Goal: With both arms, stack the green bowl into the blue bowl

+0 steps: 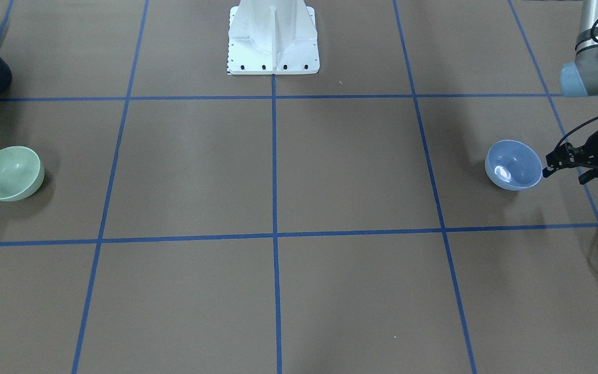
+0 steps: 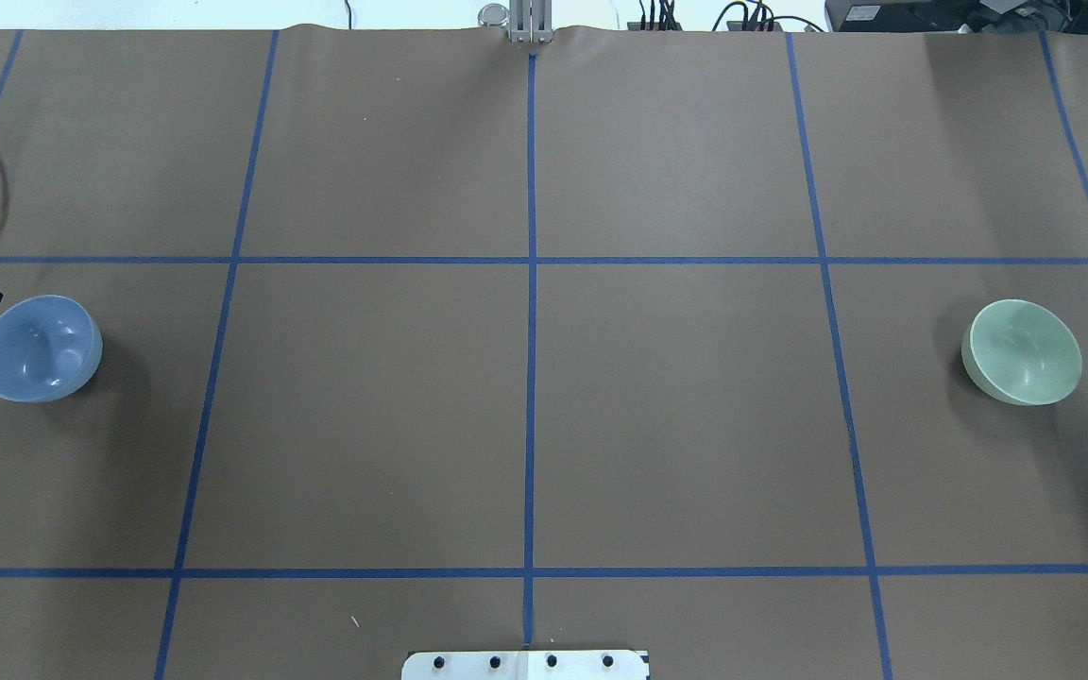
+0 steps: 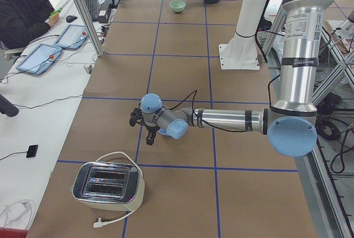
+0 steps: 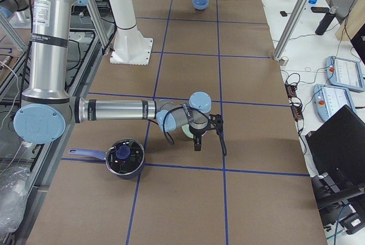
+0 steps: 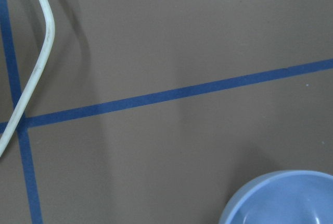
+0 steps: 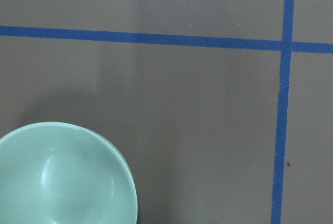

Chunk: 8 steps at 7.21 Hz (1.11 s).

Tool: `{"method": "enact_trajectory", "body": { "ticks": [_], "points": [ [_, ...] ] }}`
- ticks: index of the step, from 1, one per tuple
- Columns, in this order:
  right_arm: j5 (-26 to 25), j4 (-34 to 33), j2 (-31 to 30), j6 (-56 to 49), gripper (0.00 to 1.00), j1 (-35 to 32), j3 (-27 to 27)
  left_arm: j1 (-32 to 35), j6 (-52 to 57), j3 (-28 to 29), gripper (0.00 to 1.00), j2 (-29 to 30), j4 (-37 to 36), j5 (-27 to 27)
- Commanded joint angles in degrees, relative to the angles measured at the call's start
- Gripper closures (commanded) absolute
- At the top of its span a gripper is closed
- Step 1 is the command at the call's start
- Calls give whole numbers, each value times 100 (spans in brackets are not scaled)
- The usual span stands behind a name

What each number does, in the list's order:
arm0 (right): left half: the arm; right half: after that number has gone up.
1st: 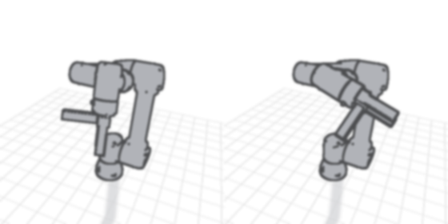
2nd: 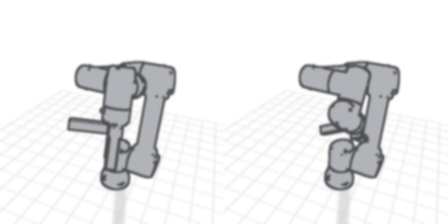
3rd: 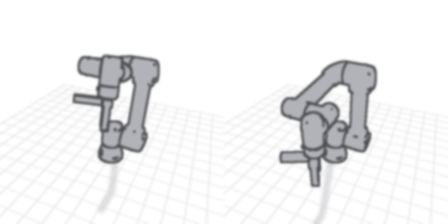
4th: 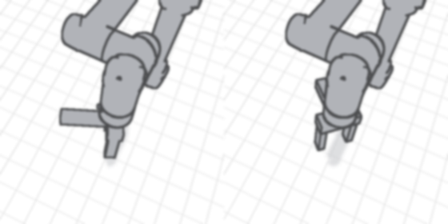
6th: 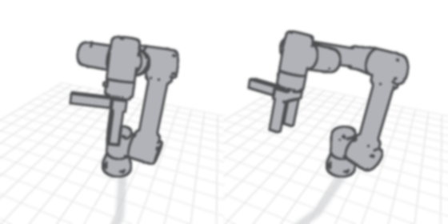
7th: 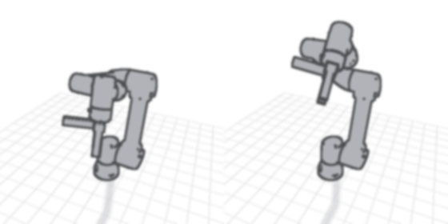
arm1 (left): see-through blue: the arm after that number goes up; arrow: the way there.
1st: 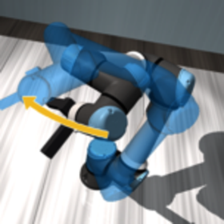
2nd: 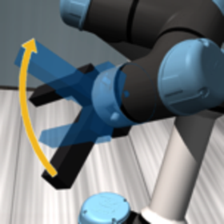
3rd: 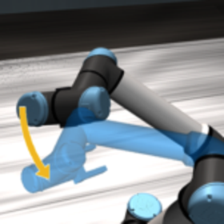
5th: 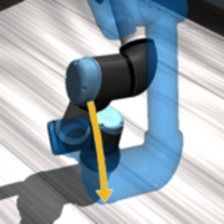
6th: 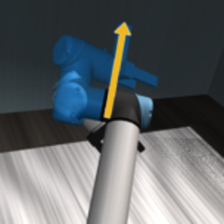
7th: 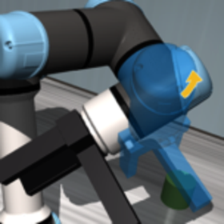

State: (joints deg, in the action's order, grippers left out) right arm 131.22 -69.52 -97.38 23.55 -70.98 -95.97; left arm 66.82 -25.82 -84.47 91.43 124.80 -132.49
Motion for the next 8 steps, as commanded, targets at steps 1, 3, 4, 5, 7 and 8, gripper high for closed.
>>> {"method": "enact_trajectory", "body": {
  "ticks": [1,3,4,5,7,8],
  "points": [
    [9,0,-1,-8,0,6,0,-151,-125,63,3,41,132,4],
    [0,0,-9,-43,0,6,0,-291,-178,54,4,41,132,4],
    [0,0,-9,-43,0,6,0,-405,-178,71,12,41,132,13],
    [0,0,-9,-34,0,6,0,-476,-170,80,18,41,123,13],
    [0,0,-1,-26,0,6,0,-477,-169,71,50,41,114,13],
    [0,0,-1,-17,0,6,8,-477,-143,63,75,41,114,13]
  ]
}}
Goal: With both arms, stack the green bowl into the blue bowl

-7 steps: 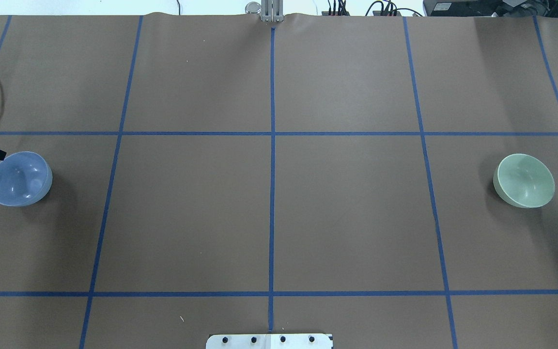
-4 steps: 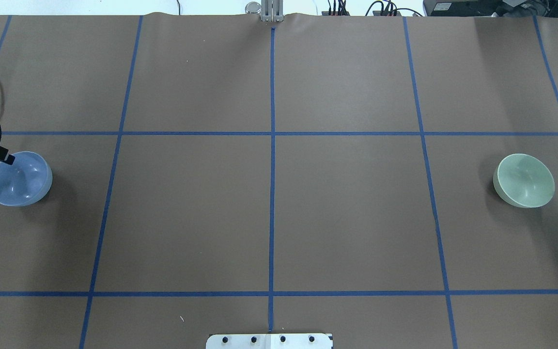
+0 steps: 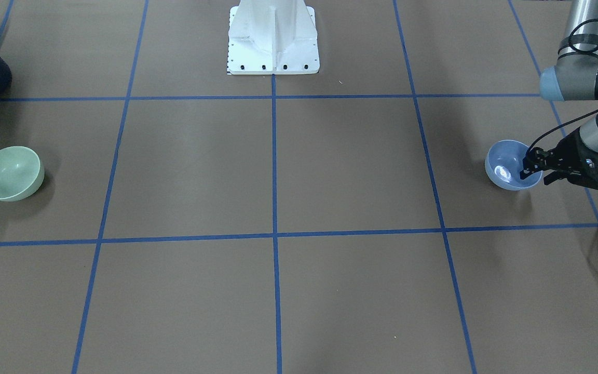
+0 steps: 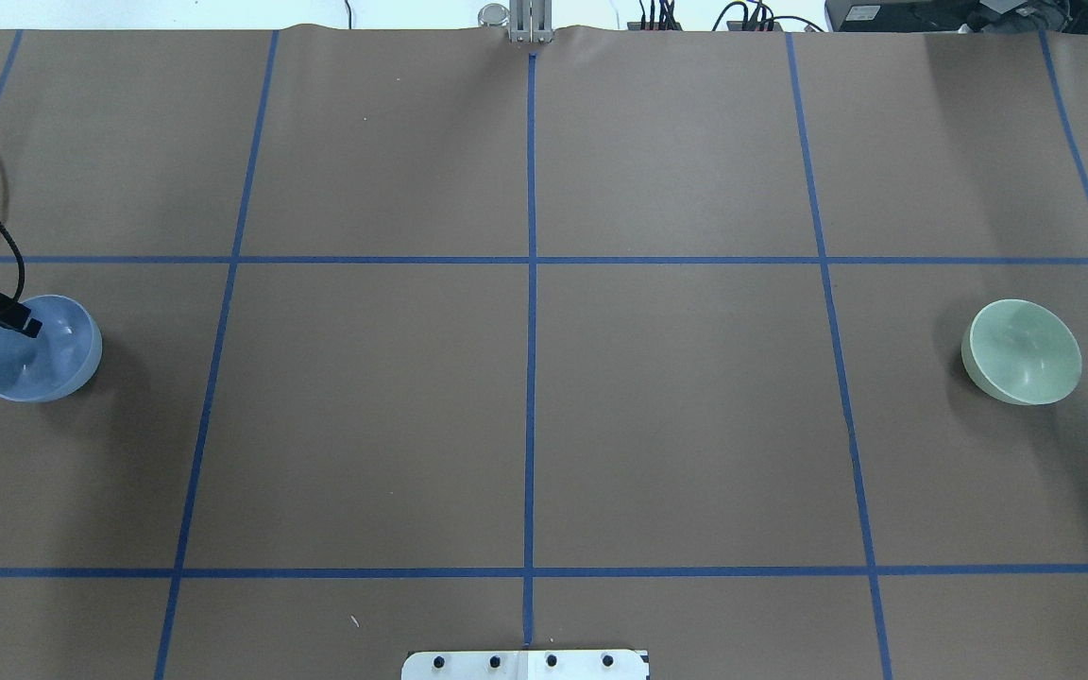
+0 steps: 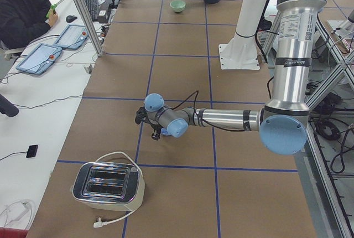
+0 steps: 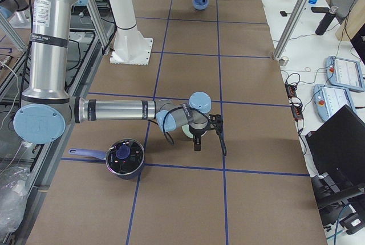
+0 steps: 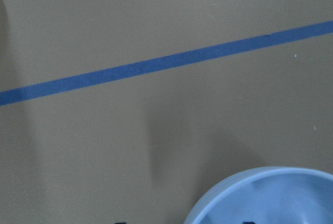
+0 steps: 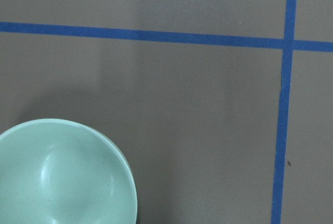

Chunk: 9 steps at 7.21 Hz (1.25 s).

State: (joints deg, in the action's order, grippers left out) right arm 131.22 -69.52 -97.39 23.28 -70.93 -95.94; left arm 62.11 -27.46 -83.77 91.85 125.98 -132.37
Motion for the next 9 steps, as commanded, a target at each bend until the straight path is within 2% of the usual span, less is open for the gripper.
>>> {"method": "enact_trajectory", "body": {
  "ticks": [1,2,5,7,9],
  "points": [
    [0,0,1,19,0,0,5,-6,38,-17,92,0,-4,0],
    [0,0,10,19,0,9,5,-6,39,-26,100,0,-4,0],
    [0,-9,27,36,0,18,22,-6,47,-78,100,61,-30,-52],
    [0,-18,28,132,0,183,22,-6,-197,-192,100,551,-309,-279],
    [-18,-9,62,344,0,378,40,-223,-1468,-517,100,1026,-478,-290]
  ]
}}
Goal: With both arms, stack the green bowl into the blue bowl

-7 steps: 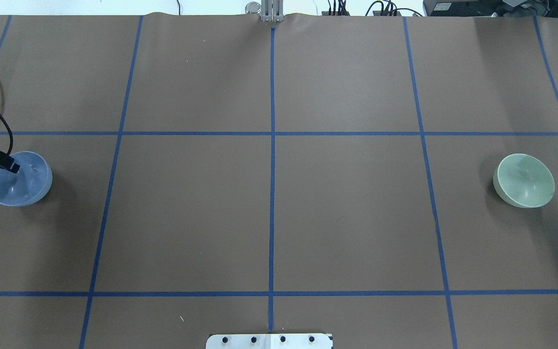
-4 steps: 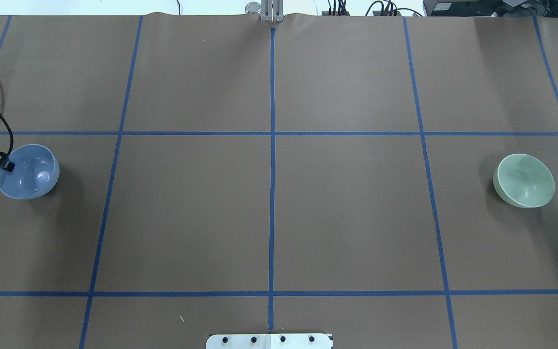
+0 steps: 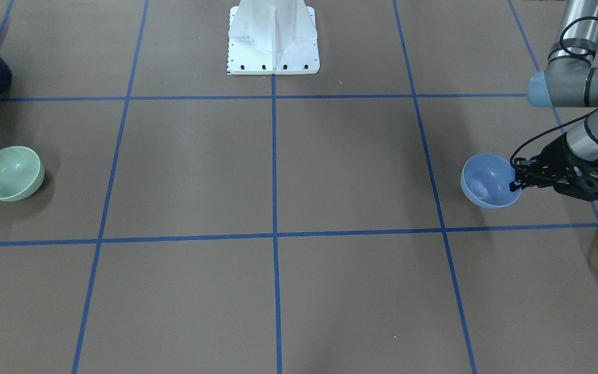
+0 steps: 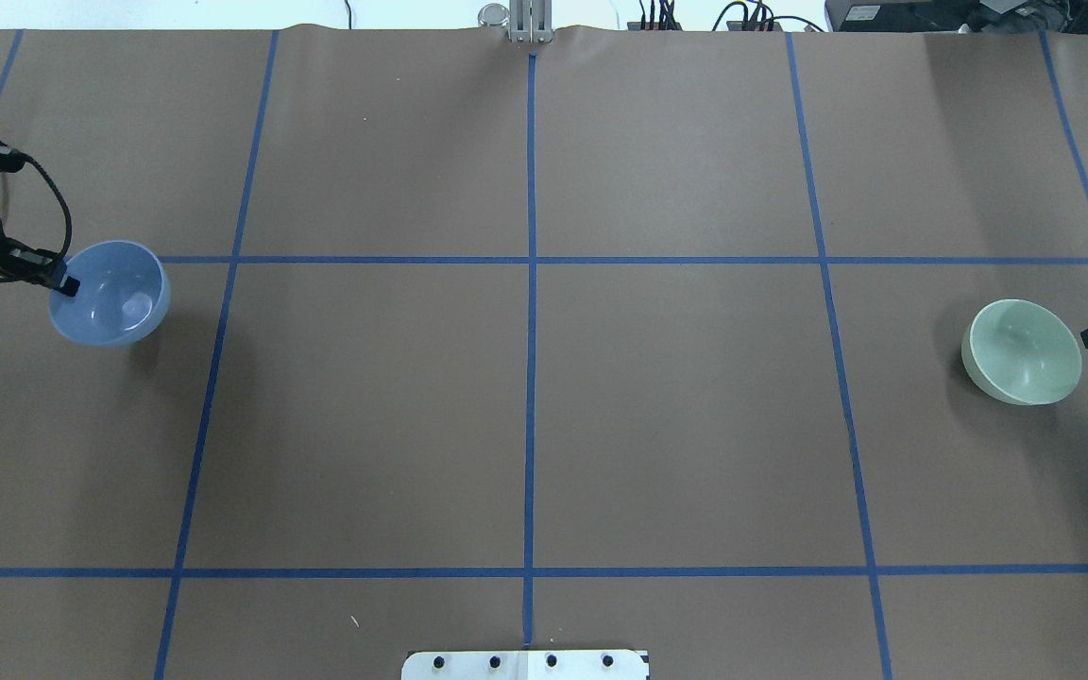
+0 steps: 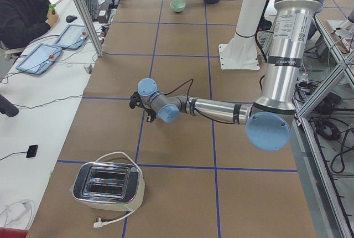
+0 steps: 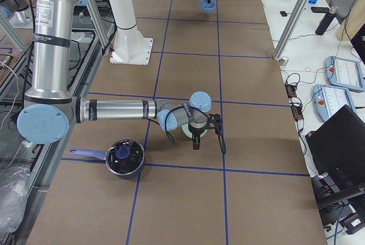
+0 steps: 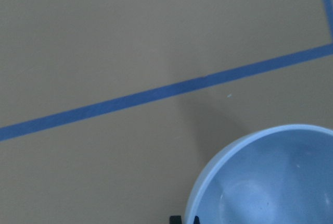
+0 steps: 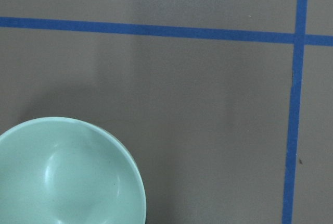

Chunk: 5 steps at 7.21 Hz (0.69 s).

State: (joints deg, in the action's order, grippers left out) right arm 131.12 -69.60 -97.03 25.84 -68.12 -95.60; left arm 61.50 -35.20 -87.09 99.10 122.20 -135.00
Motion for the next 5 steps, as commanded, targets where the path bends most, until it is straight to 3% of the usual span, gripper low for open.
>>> {"method": "enact_trajectory", "body": {
  "ticks": [1,3,5],
  "points": [
    [-16,-1,114,96,0,158,67,-530,-1203,-221,100,529,-100,34],
    [-25,-1,271,79,1,203,242,-1136,-2058,-221,100,1065,-265,525],
    [-25,-1,526,70,2,220,514,-1402,-2603,-239,100,1531,-494,667]
  ]
}}
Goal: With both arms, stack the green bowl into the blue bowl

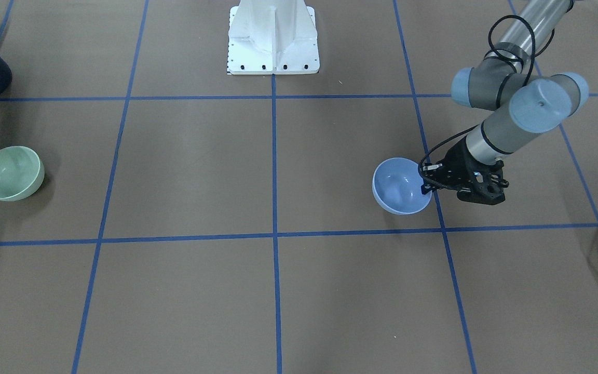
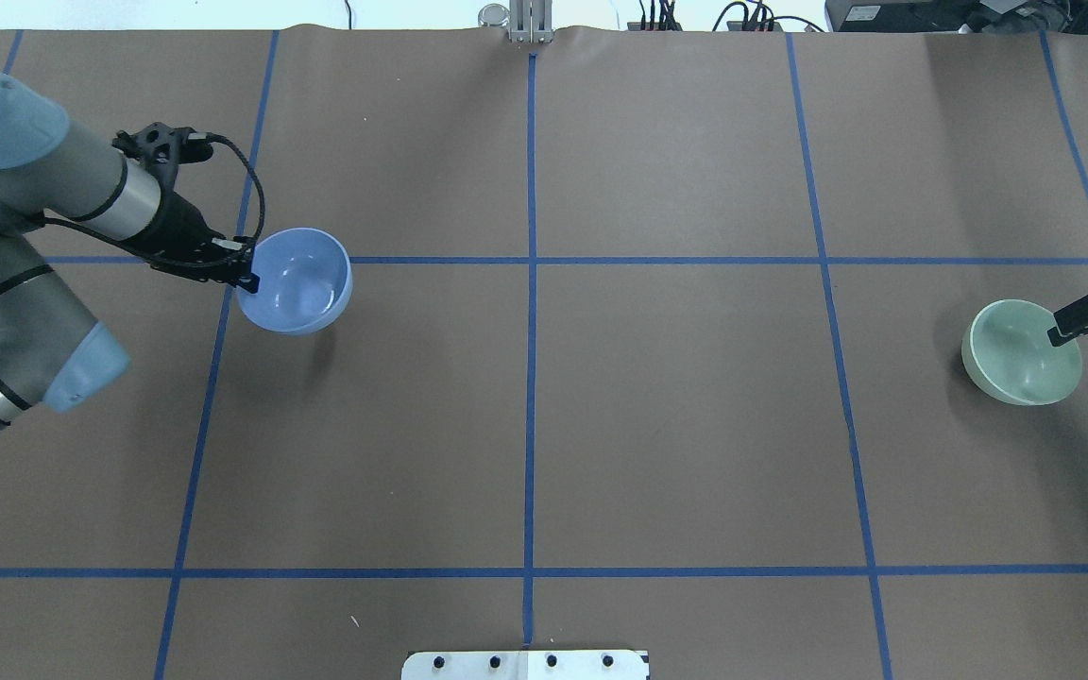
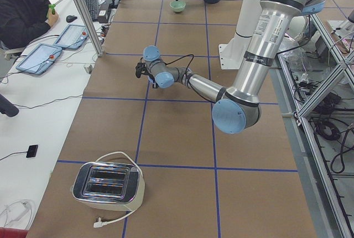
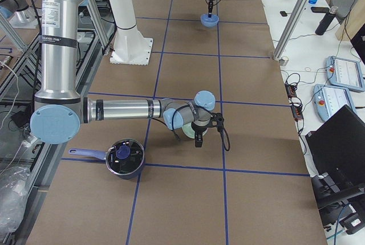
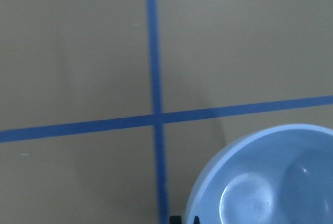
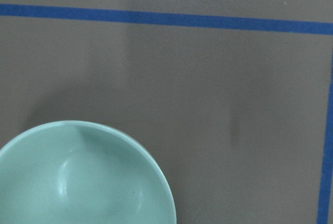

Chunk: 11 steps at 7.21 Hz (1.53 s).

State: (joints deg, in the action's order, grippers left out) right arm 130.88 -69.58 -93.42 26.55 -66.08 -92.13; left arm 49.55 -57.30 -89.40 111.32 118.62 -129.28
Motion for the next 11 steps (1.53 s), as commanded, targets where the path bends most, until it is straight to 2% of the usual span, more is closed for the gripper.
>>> {"method": "enact_trajectory", "body": {
  "ticks": [1,4,5,8,9,11],
  "points": [
    [-1,5,192,-10,6,16,229,-374,-648,-16,100,425,-138,218],
    [16,40,114,-19,14,25,248,-569,-862,-104,100,855,-699,402],
    [42,336,44,16,23,25,300,-639,-871,-148,100,900,-813,456],
    [95,375,43,34,86,104,344,-771,-1011,-148,100,988,-832,465],
    [95,375,43,34,100,122,344,-798,-1011,-105,100,1040,-841,578],
    [95,375,60,86,100,130,318,-850,-1099,-43,100,1154,-841,588]
  ]
}}
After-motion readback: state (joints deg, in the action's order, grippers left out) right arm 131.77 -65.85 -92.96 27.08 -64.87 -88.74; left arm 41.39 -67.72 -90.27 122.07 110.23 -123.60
